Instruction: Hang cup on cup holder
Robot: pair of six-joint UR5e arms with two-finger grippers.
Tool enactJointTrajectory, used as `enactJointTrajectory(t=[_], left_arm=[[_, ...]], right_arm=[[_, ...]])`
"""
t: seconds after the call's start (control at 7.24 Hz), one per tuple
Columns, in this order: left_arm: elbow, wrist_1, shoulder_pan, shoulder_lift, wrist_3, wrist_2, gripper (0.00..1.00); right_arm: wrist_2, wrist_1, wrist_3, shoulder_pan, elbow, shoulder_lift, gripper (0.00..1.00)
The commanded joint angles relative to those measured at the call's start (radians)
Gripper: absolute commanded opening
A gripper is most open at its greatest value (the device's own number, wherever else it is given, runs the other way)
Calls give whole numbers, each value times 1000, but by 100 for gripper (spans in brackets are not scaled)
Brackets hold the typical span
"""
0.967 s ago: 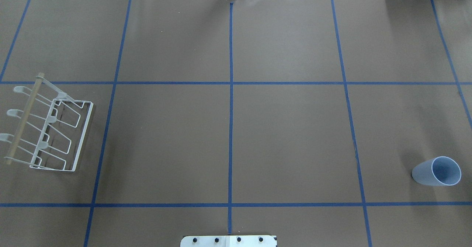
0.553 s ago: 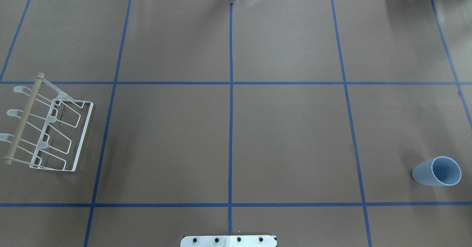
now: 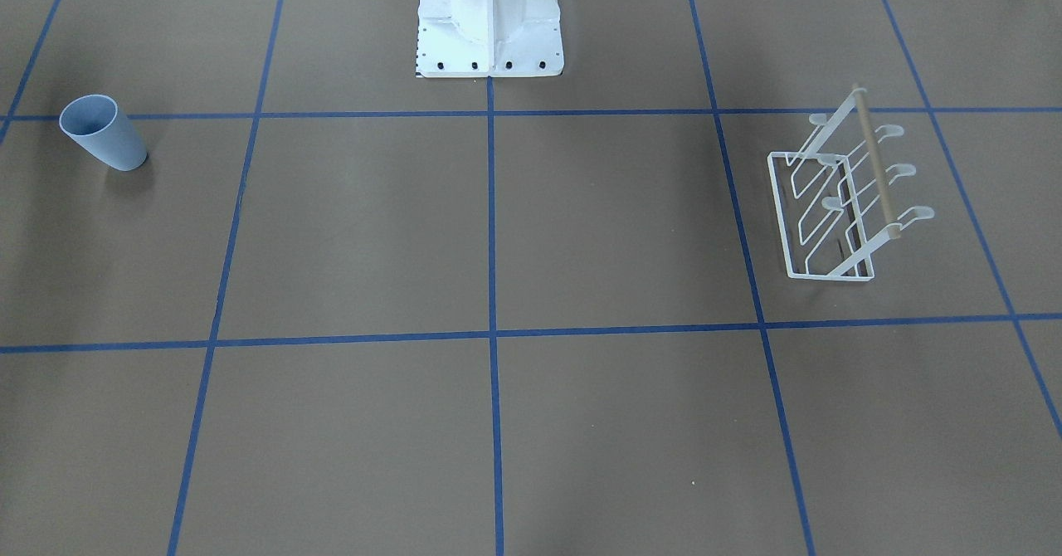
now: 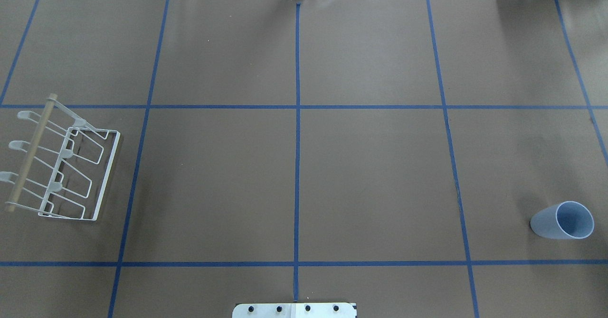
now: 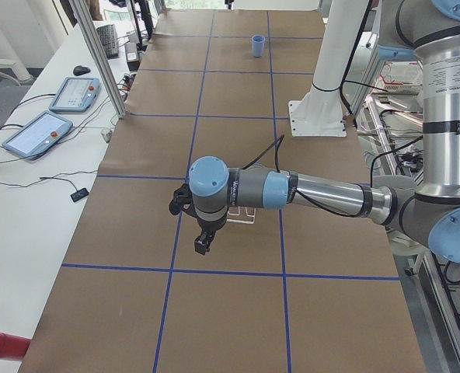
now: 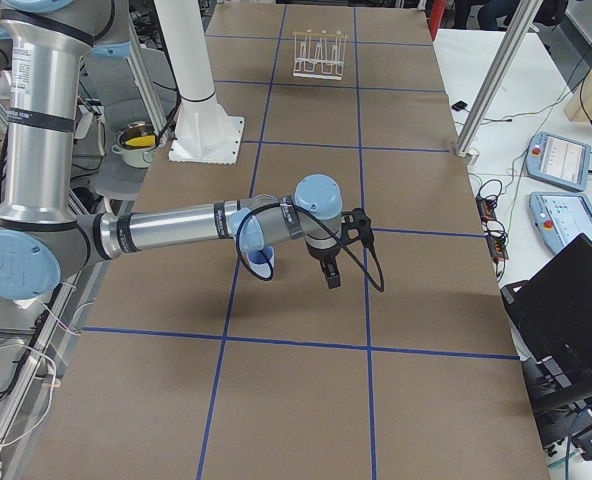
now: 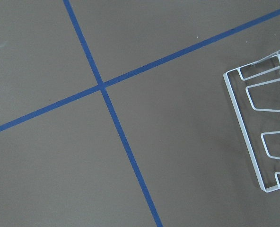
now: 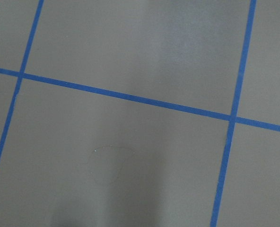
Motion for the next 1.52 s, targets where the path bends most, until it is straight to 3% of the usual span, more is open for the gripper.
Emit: enactJointTrajectory(t=[0.0, 0.14, 0.41, 0.55, 0.97, 1.11, 1.24, 1.38], left_arm=[[0, -1, 0, 0, 0, -4, 99], [0, -1, 0, 0, 0, -4, 99], [0, -9, 0, 0, 0, -4, 99], [0, -16, 0, 1, 0, -4, 99], [-4, -21, 0, 5, 2, -4, 99], [-9, -21, 0, 5, 2, -4, 99], [-9, -21, -2, 5, 2, -4, 99], [-9, -21, 0, 5, 2, -4, 99]], right_arm=[[-127, 56, 215, -200, 127, -81, 100], [-157, 89, 251, -260, 178, -145, 100], [-224, 279, 378, -383, 180, -262, 100], [-296, 311, 430, -466, 179, -279, 100], [-354, 321, 463, -542, 151, -293, 84], [-354, 400, 465, -545, 107, -298, 77], [-352, 446, 465, -552, 78, -299, 60], [-346, 447, 463, -554, 79, -299, 18]])
